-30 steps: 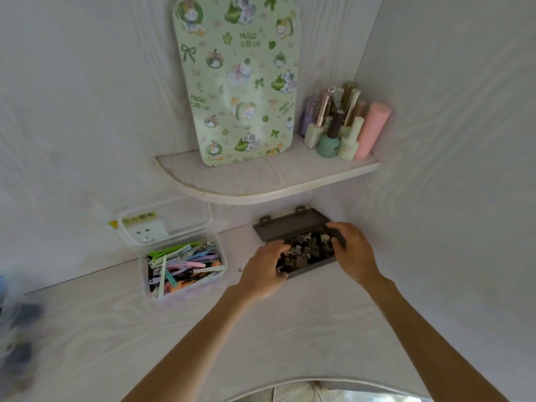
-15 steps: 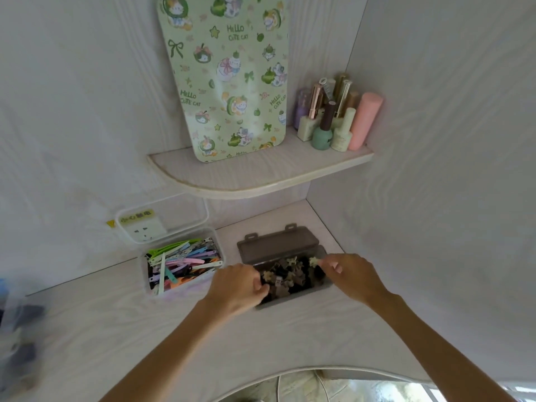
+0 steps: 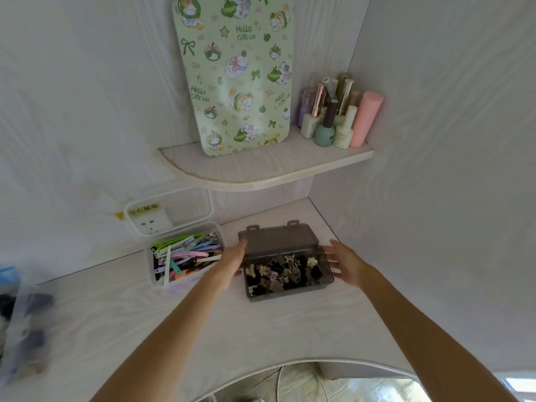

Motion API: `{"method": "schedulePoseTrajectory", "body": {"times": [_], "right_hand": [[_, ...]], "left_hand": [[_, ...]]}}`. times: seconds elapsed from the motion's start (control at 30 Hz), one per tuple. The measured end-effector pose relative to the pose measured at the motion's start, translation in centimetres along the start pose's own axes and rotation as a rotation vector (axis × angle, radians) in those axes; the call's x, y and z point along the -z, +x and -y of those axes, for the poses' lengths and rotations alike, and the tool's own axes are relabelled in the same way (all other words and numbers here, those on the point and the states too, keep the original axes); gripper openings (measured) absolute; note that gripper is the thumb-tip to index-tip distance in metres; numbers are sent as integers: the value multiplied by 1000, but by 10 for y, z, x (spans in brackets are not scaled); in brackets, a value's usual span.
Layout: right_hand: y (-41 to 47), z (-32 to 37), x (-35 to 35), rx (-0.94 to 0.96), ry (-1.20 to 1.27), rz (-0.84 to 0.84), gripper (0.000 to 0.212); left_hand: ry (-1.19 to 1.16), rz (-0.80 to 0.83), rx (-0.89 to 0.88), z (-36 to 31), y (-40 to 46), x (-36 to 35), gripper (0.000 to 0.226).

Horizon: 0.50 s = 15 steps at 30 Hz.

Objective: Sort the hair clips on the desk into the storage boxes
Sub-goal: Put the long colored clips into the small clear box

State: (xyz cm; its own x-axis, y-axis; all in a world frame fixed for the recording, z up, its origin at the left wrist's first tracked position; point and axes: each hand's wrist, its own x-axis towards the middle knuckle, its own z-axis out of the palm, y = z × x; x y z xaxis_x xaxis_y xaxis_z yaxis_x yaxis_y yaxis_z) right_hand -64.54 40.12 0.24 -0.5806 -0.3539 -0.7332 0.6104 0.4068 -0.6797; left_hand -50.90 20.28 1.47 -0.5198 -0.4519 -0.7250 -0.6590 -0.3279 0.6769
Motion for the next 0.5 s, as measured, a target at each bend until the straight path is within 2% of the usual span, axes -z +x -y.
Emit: {"method": "schedulePoseTrajectory", "body": {"times": [0.13,0.3,0.4,0.47,0.5], "right_hand": [[3,13,0,64,108,23,44],[13,19,9,20,236,80,50],[17,22,16,-5,283,119,60],[16,25,17,-10,249,140,60],[14,25,18,-1,202,143,61]], "left_hand": [[-324,98,-38,-17,2,4,53],[-297,96,-65,-24,17,1,77],[-256,154,-110,-23,14,1,65],[-134,167,-133,-24,12,-1,47],[-33,158,-144,-22,14,-1,47]]}}
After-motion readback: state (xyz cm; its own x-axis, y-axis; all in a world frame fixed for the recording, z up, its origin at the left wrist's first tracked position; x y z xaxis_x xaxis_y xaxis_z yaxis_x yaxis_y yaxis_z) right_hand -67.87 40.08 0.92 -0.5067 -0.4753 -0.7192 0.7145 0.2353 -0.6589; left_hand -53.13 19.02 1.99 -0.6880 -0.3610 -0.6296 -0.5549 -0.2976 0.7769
